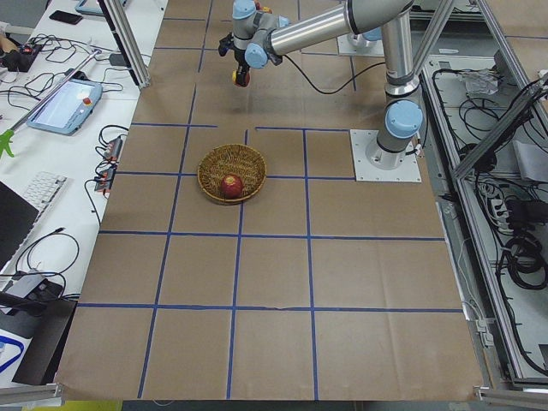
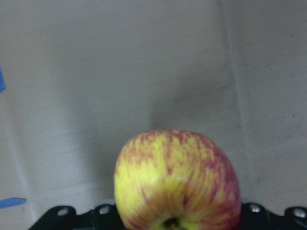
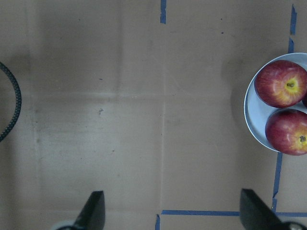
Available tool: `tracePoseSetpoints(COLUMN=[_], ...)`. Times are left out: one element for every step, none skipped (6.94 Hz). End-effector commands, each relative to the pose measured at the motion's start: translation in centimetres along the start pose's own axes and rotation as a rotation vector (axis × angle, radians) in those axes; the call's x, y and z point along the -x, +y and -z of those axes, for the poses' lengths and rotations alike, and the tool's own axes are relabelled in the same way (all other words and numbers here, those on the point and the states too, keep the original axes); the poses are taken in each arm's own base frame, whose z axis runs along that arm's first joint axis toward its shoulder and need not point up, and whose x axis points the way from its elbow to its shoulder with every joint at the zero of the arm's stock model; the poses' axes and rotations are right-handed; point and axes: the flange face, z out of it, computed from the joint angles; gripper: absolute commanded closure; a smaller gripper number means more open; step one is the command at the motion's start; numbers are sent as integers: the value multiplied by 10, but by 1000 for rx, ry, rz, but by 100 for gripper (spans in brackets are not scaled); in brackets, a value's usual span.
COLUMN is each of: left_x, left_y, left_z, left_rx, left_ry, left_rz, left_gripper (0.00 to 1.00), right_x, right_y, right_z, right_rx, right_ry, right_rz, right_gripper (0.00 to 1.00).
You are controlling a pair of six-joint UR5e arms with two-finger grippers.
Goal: Transfer apple from basket to plate
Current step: 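Lift the apple with the left gripper and carry it toward the table center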
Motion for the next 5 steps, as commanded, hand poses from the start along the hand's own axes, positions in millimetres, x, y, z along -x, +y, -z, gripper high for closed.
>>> tracePoseSetpoints(left_x=[-21, -29, -35, -41, -45], left_y=[-7, -11, -15, -14, -16], left_z=[-22, -33, -38, -43, -47], left_rx=[20, 29, 33, 37, 31], left_ry=[0, 2, 8, 6, 9], left_rz=[-13, -17, -25, -25, -25], left_gripper=[58, 58, 58, 57, 57], right_x=[0, 0, 0, 0, 1], right_y=[0, 0, 0, 0, 0], right_z=[0, 0, 0, 0, 0], right_rx=[0, 0, 0, 0, 0], right_ry=[0, 0, 0, 0, 0], right_rz=[0, 0, 0, 0, 2], right_gripper=[0, 0, 0, 0, 0])
